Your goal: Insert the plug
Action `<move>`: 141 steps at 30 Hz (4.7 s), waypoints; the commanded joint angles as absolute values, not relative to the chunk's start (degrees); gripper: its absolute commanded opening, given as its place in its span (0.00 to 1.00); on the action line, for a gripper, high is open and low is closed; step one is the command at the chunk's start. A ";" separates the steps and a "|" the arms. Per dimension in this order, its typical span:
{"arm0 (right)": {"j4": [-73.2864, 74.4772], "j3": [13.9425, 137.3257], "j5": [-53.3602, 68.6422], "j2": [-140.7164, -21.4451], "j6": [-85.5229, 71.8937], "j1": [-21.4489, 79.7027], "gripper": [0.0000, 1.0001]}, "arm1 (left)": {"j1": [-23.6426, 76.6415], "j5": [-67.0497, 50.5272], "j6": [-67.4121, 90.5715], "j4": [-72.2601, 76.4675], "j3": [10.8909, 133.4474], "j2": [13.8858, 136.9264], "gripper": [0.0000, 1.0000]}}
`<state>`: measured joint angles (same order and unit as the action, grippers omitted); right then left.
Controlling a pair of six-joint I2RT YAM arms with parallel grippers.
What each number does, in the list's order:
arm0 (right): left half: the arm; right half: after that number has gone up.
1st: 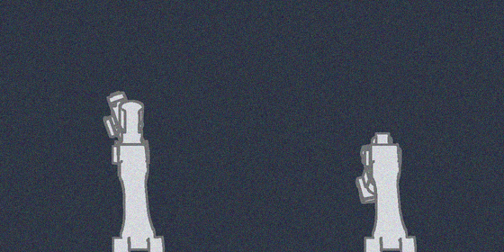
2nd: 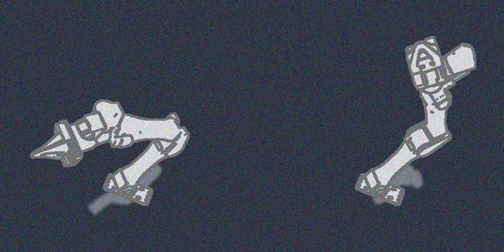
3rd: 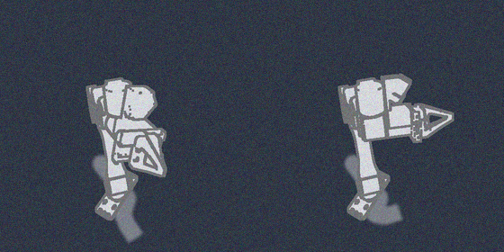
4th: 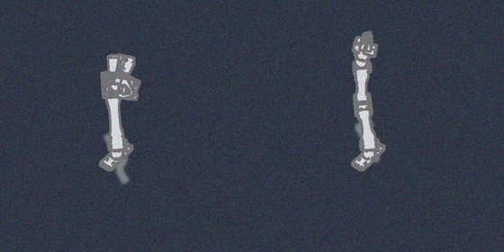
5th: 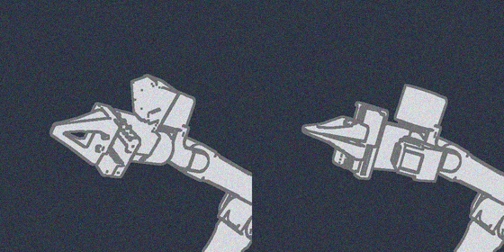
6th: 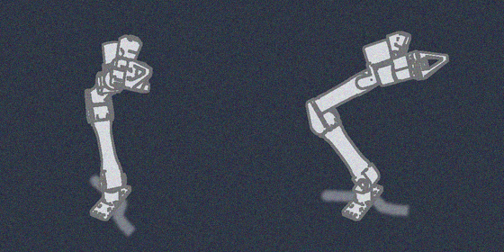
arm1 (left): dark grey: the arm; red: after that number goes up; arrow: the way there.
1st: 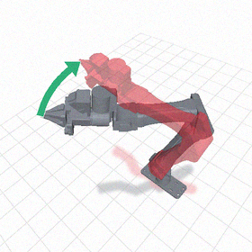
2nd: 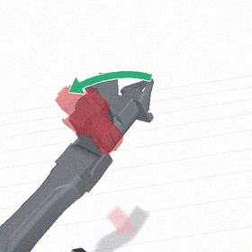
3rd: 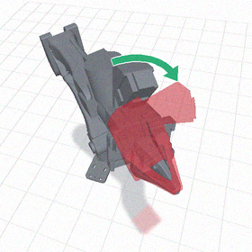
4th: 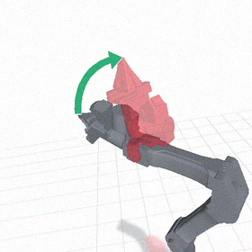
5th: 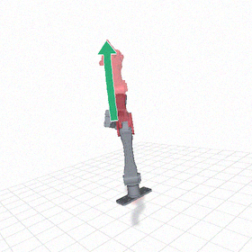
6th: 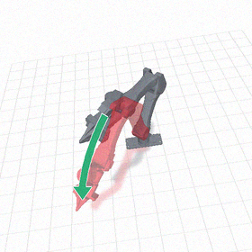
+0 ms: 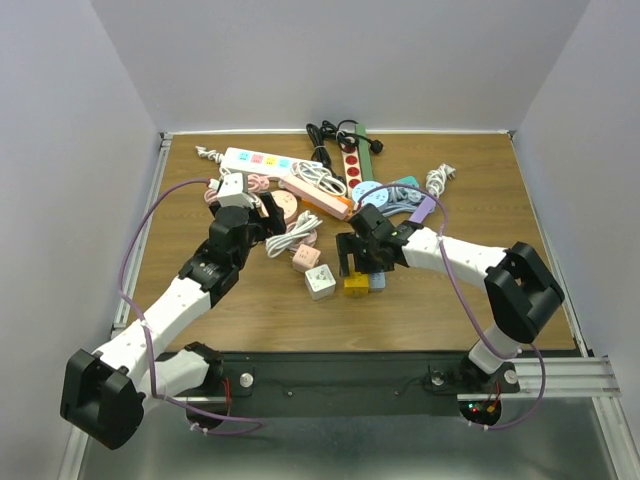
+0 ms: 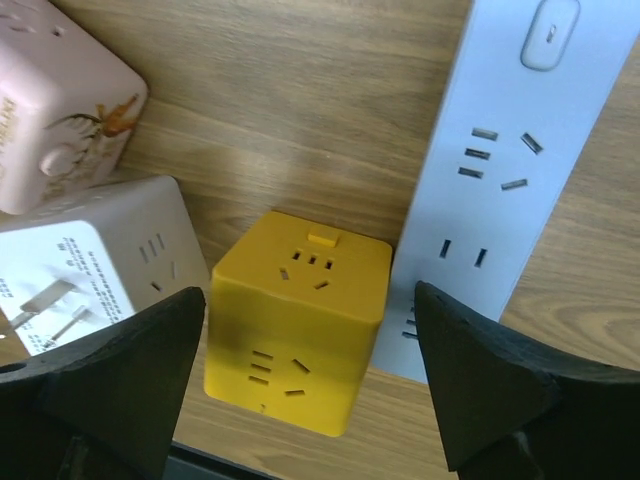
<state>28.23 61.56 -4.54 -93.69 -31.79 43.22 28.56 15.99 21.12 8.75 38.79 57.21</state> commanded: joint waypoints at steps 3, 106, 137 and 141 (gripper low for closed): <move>29.71 64.60 -4.75 -94.74 -31.82 43.95 0.81 | 29.18 15.64 21.18 11.34 37.88 55.11 0.99; 10.11 71.37 38.93 -83.23 -31.20 29.44 0.88 | 32.43 -26.28 10.29 50.28 26.89 62.32 0.00; 10.11 69.87 62.57 -90.79 -30.41 29.27 0.21 | 39.37 -19.52 6.33 50.27 30.14 65.74 0.00; 10.19 69.87 59.61 -90.18 -29.10 29.09 0.00 | 39.64 -17.23 7.99 48.53 31.72 66.88 0.12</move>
<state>12.80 69.36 53.10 -91.72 -31.16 27.68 39.11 -20.38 6.22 46.78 27.16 65.80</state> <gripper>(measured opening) 0.701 0.719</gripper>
